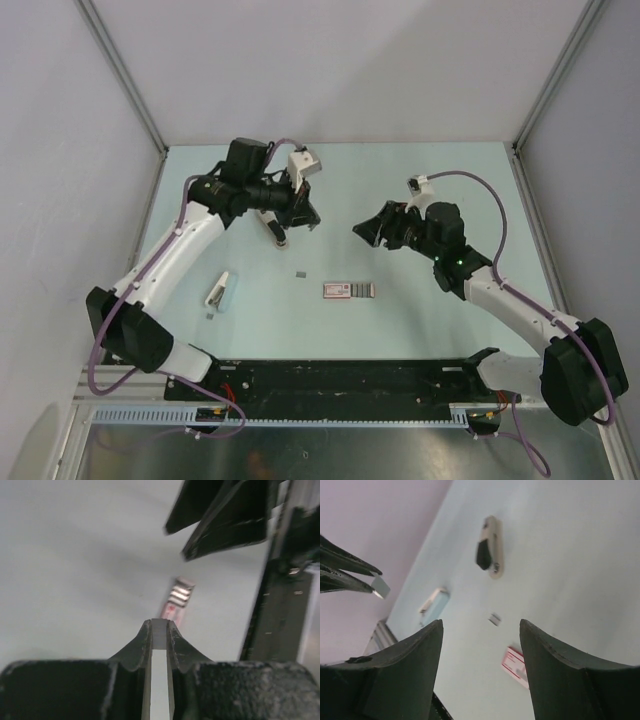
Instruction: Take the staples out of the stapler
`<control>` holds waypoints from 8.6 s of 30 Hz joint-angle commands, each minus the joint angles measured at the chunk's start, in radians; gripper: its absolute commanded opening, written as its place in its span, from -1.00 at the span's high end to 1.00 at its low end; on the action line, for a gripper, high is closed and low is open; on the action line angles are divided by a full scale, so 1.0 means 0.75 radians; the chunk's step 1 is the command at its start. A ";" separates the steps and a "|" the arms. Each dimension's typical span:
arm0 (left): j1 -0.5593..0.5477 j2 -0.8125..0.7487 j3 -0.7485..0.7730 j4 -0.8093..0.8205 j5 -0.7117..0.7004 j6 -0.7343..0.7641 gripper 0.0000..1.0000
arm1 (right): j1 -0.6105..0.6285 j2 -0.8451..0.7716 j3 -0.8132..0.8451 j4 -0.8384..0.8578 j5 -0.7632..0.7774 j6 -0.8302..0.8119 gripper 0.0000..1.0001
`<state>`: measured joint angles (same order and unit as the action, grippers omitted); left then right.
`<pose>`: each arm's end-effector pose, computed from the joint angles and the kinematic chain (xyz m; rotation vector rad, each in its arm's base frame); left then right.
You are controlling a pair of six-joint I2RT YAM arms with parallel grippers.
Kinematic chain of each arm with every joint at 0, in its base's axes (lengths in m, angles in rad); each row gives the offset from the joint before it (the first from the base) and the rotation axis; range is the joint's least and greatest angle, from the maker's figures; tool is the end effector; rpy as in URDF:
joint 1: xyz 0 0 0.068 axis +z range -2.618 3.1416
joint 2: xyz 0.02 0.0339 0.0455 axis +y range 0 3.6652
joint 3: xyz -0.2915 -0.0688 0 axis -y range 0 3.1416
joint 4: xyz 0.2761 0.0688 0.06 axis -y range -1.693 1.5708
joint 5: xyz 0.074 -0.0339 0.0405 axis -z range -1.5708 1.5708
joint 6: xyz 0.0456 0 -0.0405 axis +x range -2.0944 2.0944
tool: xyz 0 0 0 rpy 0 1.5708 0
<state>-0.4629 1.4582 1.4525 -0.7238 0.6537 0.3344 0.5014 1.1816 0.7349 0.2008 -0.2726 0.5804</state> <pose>0.2971 -0.1792 0.3881 1.1726 1.9161 -0.8152 0.2560 0.1543 0.2893 -0.1292 1.9233 0.9952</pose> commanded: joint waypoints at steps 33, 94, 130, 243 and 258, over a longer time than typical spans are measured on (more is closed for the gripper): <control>0.065 0.028 0.048 0.583 0.870 -1.076 1.00 | 0.181 -0.072 0.051 0.708 -0.360 0.226 -0.13; 0.039 -0.149 -0.561 0.448 -0.460 -0.186 0.11 | 0.255 0.214 0.158 -0.701 0.328 0.037 0.97; -0.023 -0.189 -0.762 0.511 -0.601 -0.066 0.21 | 0.552 0.651 0.480 -1.000 0.809 0.264 1.00; -0.360 0.168 -0.770 0.679 -0.632 -0.016 0.26 | 0.447 0.553 0.206 -0.675 0.541 0.144 0.80; -0.359 0.126 -0.805 0.691 -0.658 0.000 0.27 | 0.420 0.482 0.206 -0.704 0.570 0.132 0.78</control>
<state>-0.7273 1.5913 0.8589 -0.2401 0.1589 0.2810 0.8284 1.5932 0.8913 -0.3248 0.1314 0.6800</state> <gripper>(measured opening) 0.366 0.109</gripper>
